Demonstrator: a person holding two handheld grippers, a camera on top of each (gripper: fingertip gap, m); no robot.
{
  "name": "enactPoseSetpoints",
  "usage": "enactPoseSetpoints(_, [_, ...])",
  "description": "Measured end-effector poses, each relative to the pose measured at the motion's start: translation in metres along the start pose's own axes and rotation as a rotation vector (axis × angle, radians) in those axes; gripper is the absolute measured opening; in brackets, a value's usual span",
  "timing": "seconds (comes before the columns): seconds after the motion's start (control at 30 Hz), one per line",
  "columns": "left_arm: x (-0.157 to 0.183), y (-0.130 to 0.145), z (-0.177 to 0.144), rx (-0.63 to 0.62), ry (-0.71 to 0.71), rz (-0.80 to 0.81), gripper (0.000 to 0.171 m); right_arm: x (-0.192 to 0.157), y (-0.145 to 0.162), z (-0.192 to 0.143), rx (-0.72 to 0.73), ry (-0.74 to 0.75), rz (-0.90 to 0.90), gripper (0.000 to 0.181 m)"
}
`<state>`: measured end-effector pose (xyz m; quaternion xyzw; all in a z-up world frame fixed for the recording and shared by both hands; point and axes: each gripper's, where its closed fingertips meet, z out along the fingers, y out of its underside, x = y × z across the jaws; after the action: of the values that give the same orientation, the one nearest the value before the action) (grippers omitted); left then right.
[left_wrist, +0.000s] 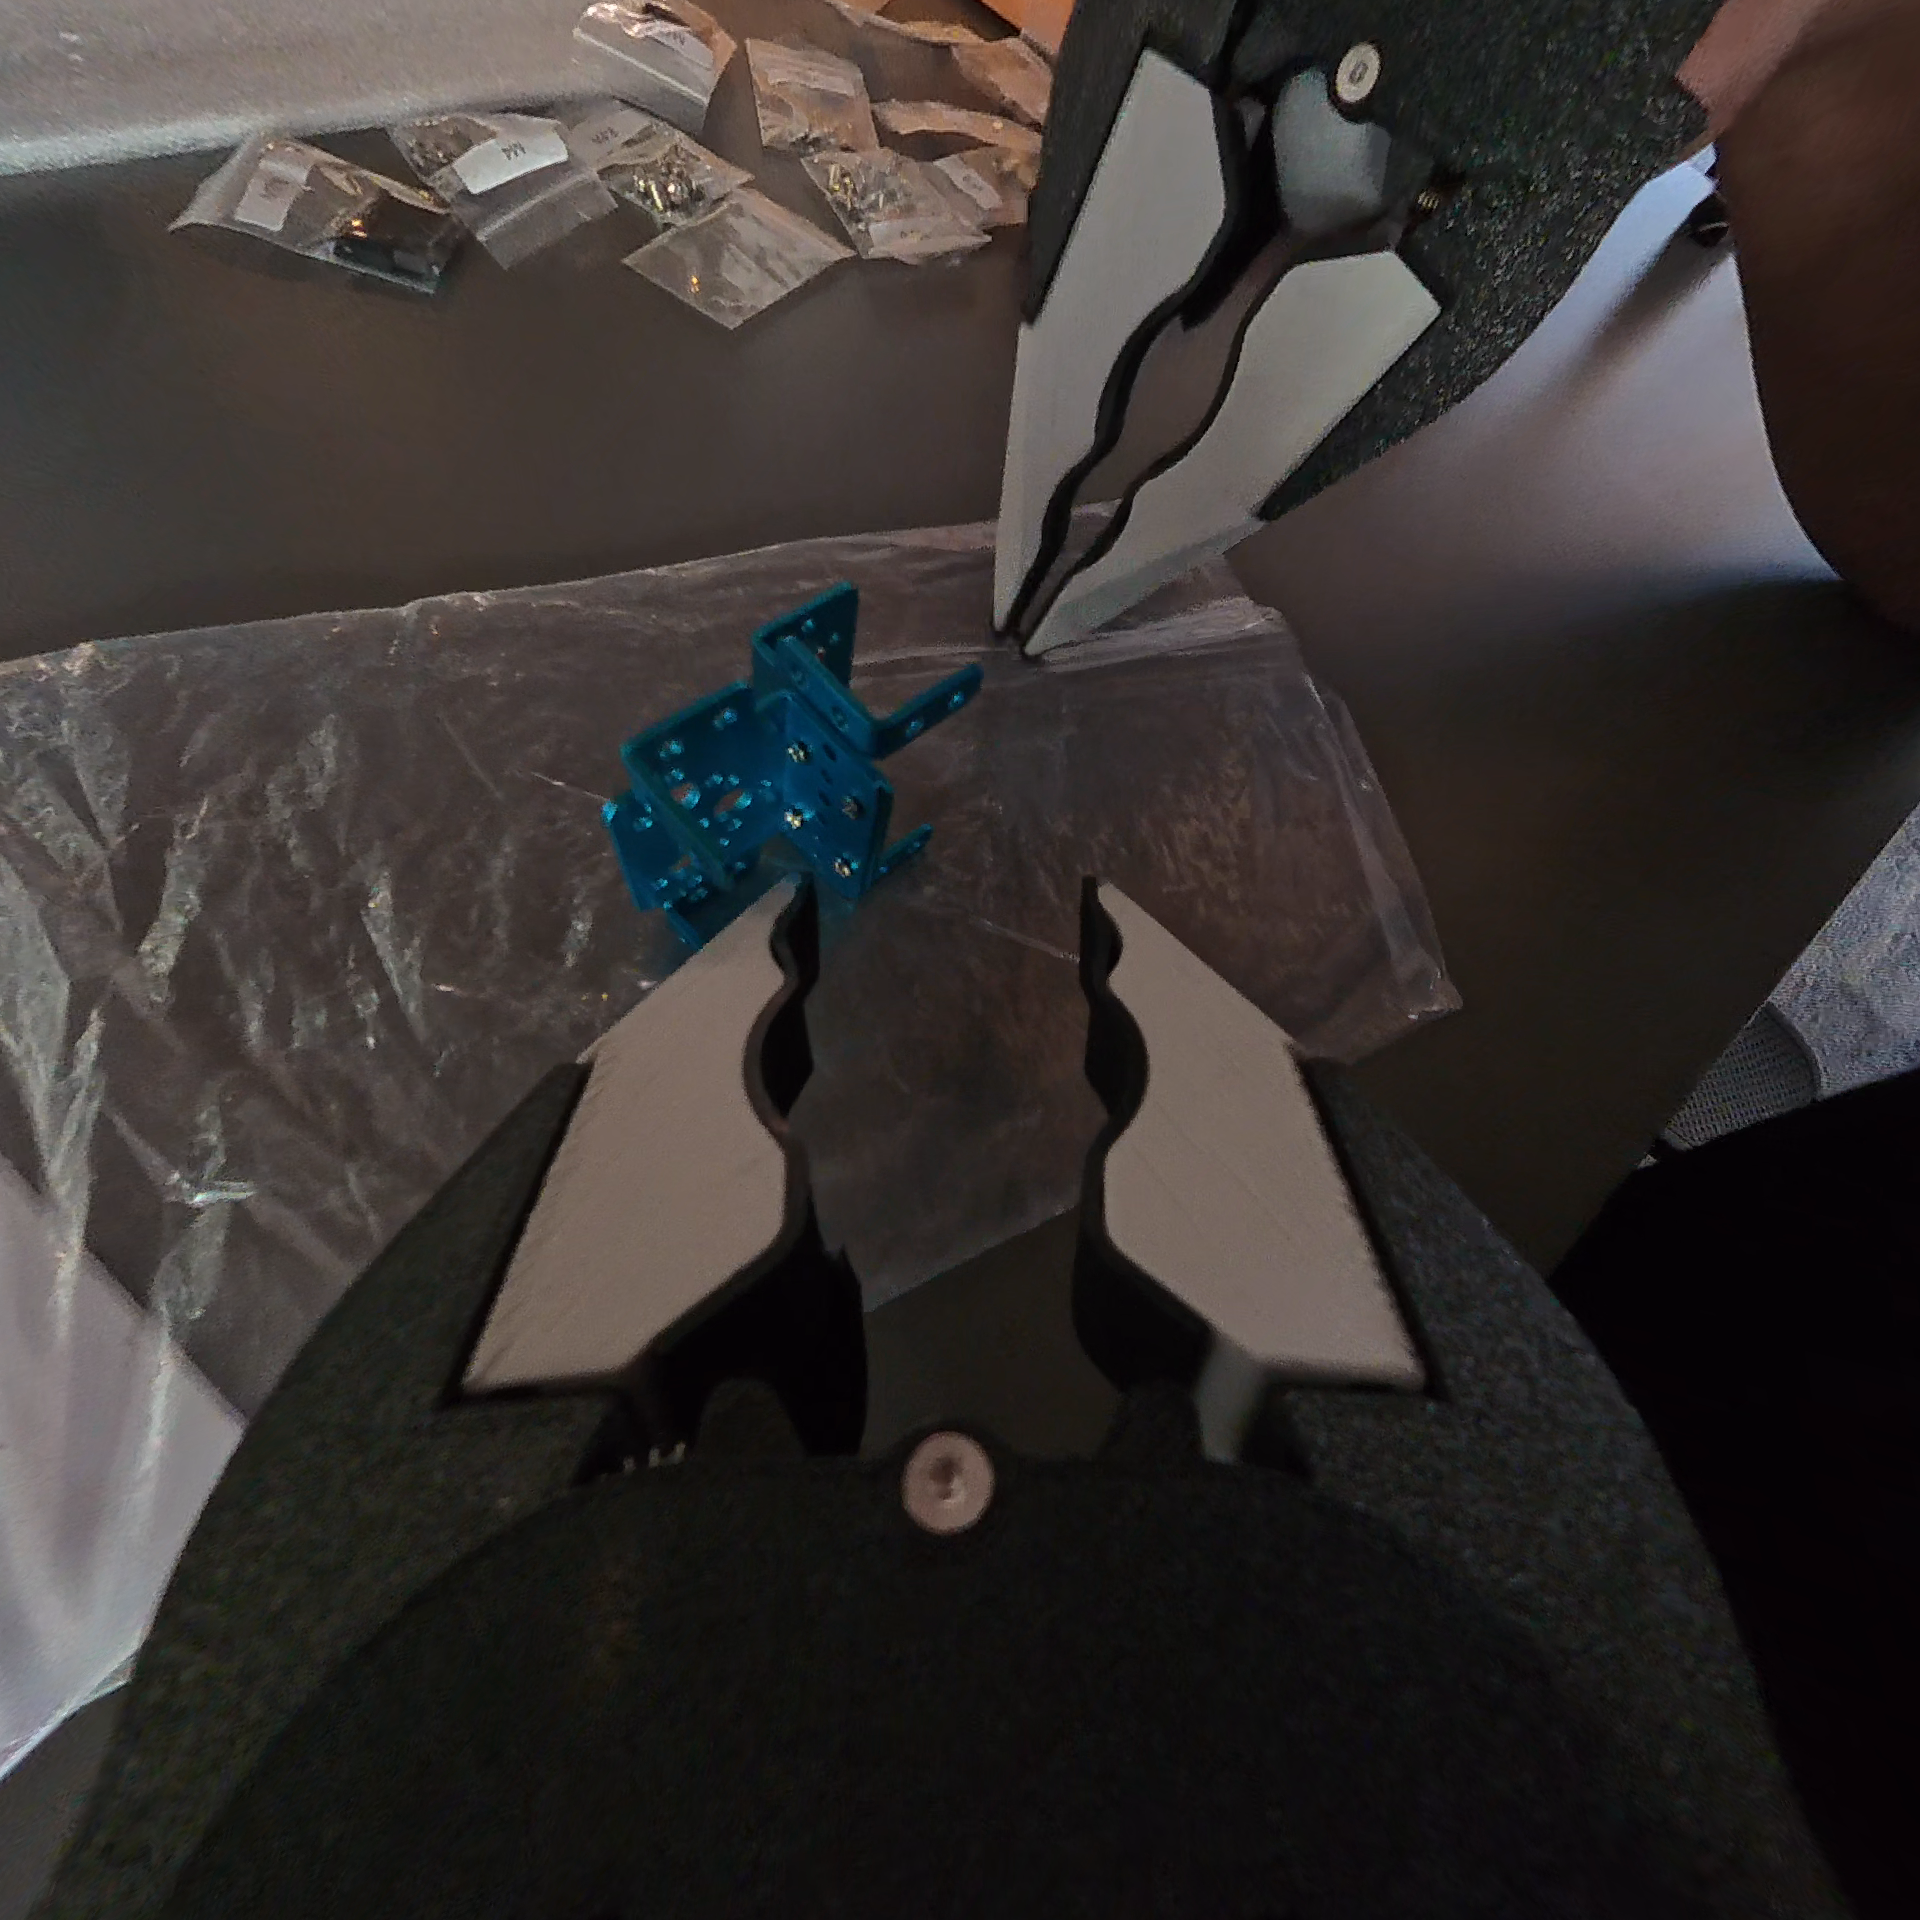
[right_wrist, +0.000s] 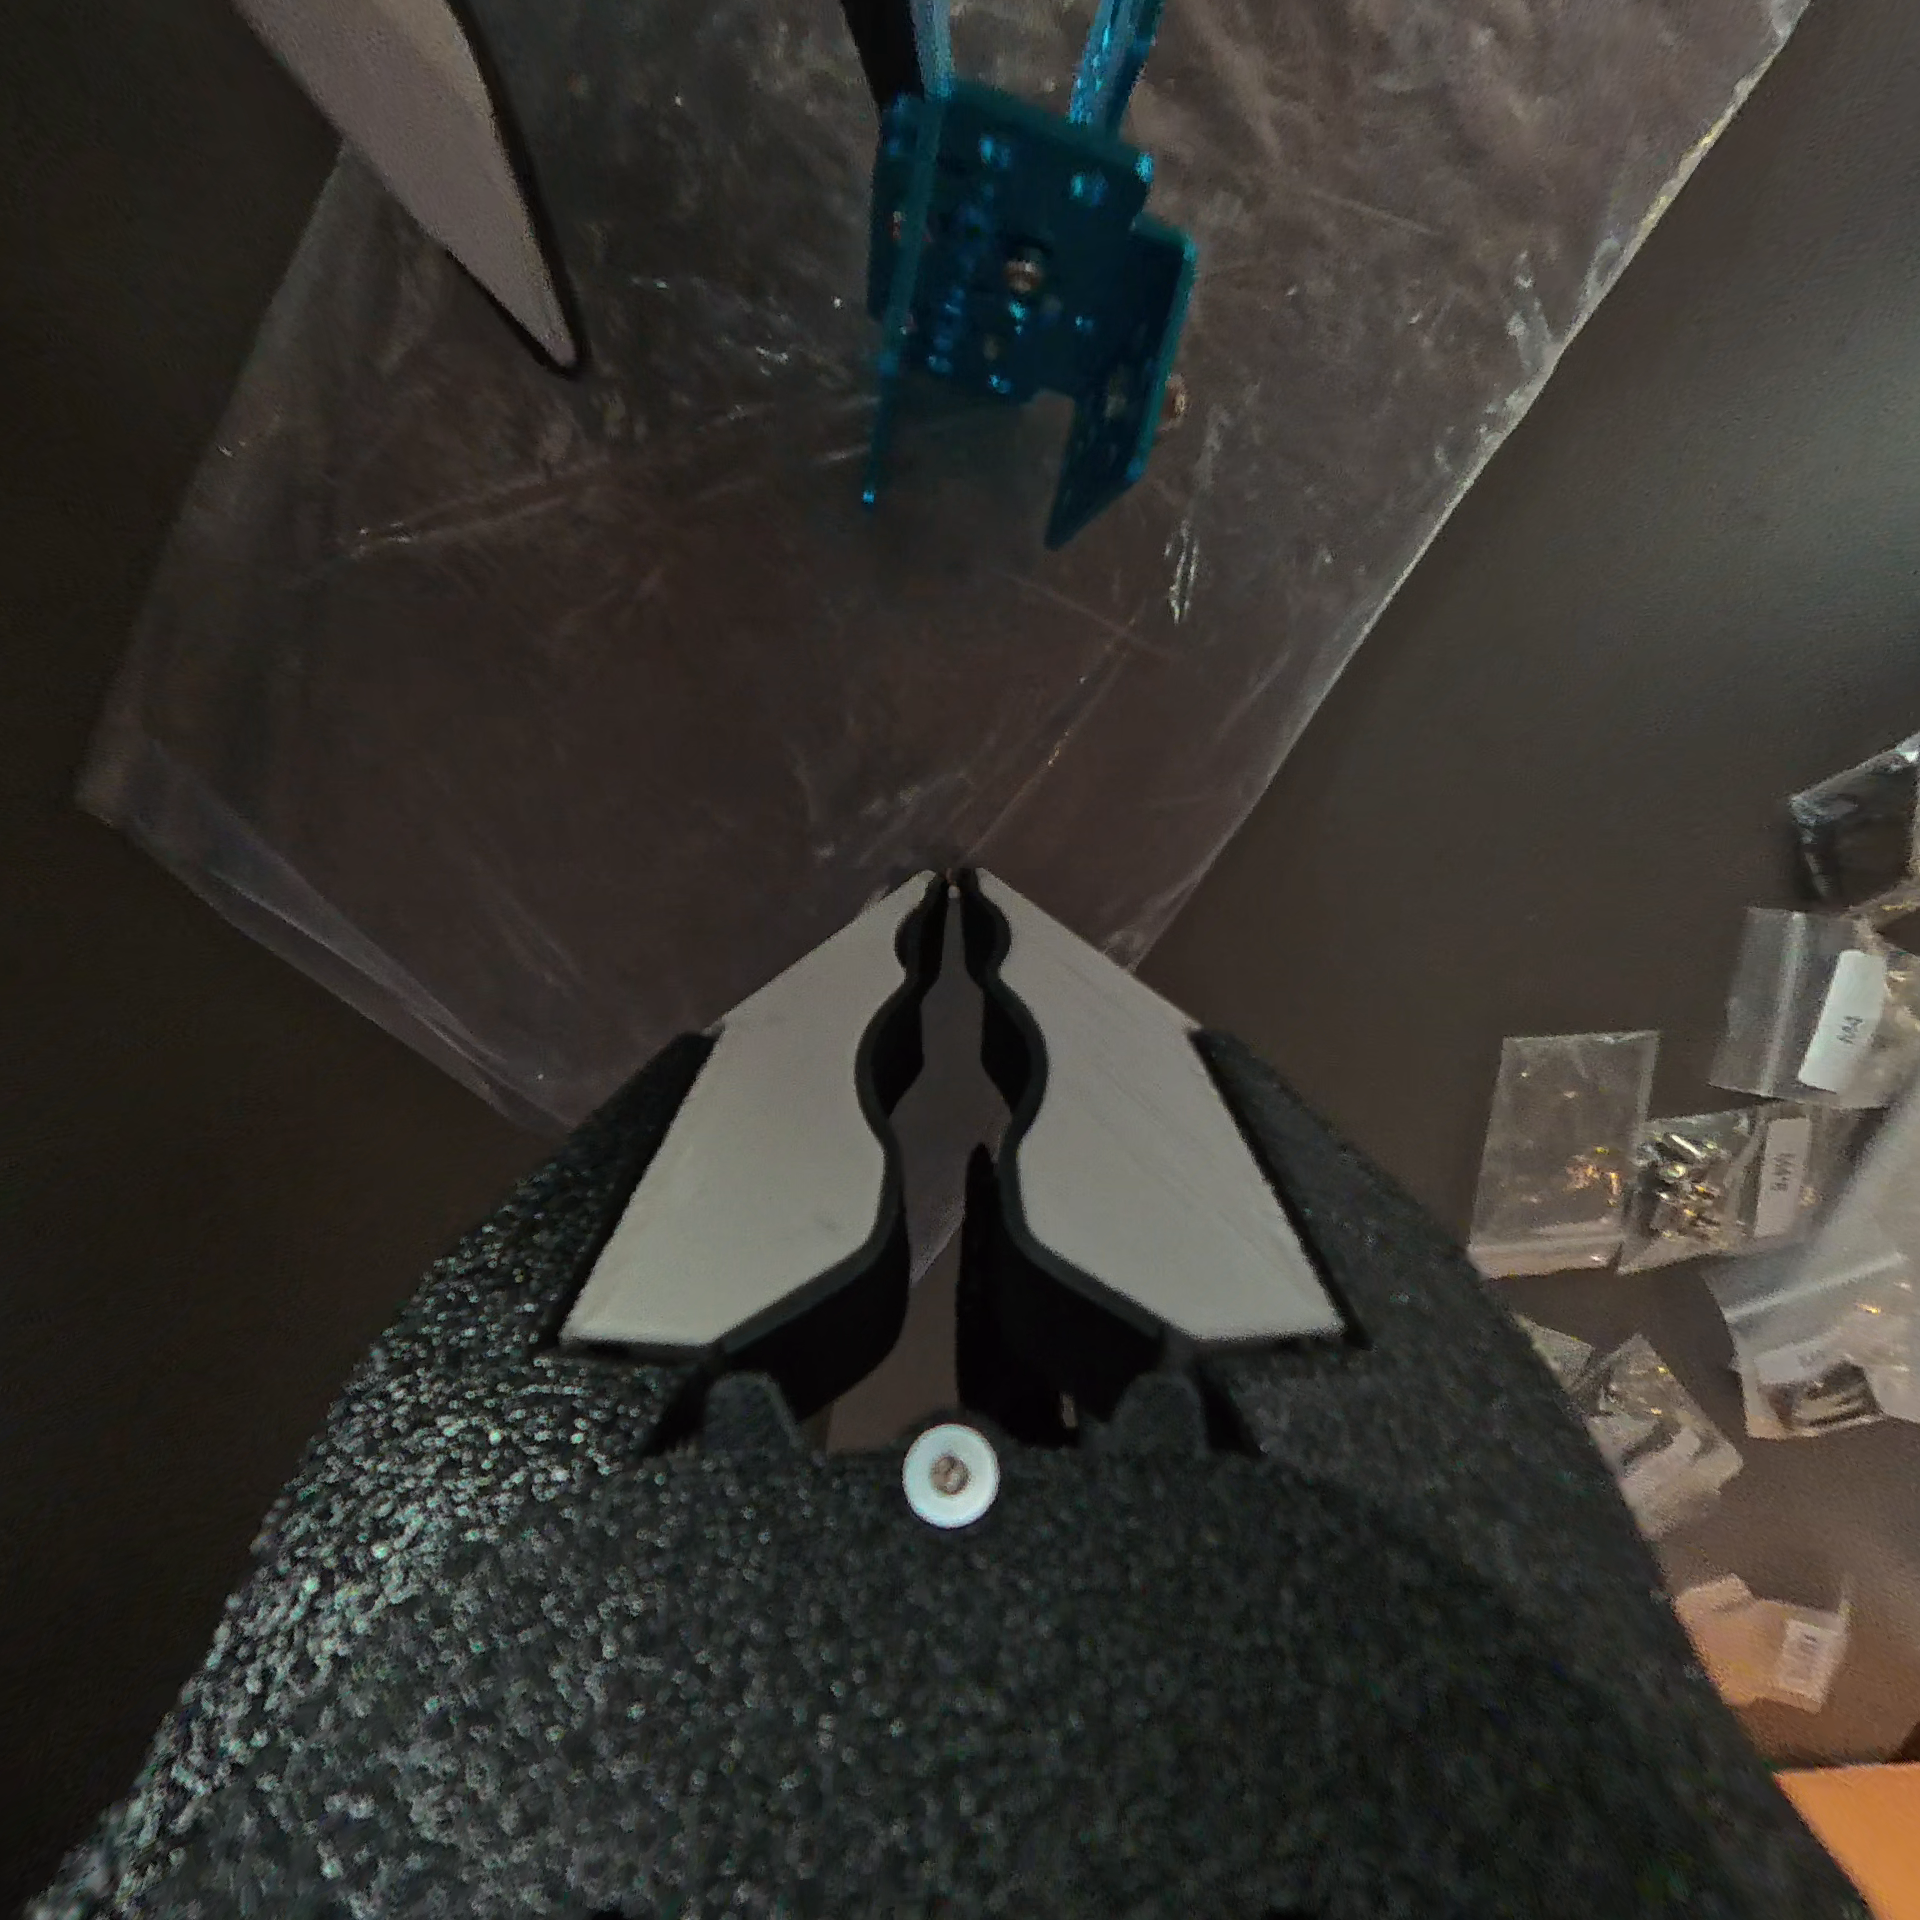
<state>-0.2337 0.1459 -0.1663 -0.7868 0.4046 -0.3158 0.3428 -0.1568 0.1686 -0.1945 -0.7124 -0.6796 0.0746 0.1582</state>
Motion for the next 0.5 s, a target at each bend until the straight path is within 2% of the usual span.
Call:
enactPoseSetpoints(0.07, [-0.001,0.001,0.003,-0.013,-0.01,-0.001,0.05,0.001,-0.002,-0.001,0.02,-0.01,0.011,0.009])
enactPoseSetpoints(0.27, [-0.005,0.004,0.007,-0.043,-0.048,0.013,0.05,0.002,-0.01,-0.009,0.074,-0.03,0.021,0.012])
enactPoseSetpoints(0.37, [-0.006,0.005,0.008,-0.047,-0.052,0.012,0.051,0.011,-0.036,-0.018,0.214,0.009,0.047,0.033])
enactPoseSetpoints(0.43, [-0.006,0.005,0.009,-0.049,-0.051,0.011,0.052,0.01,-0.055,-0.023,0.324,-0.026,0.073,0.044])
enactPoseSetpoints(0.5, [-0.006,0.006,0.011,-0.055,-0.056,0.014,0.053,0.009,-0.07,-0.027,0.407,-0.036,0.098,0.048])
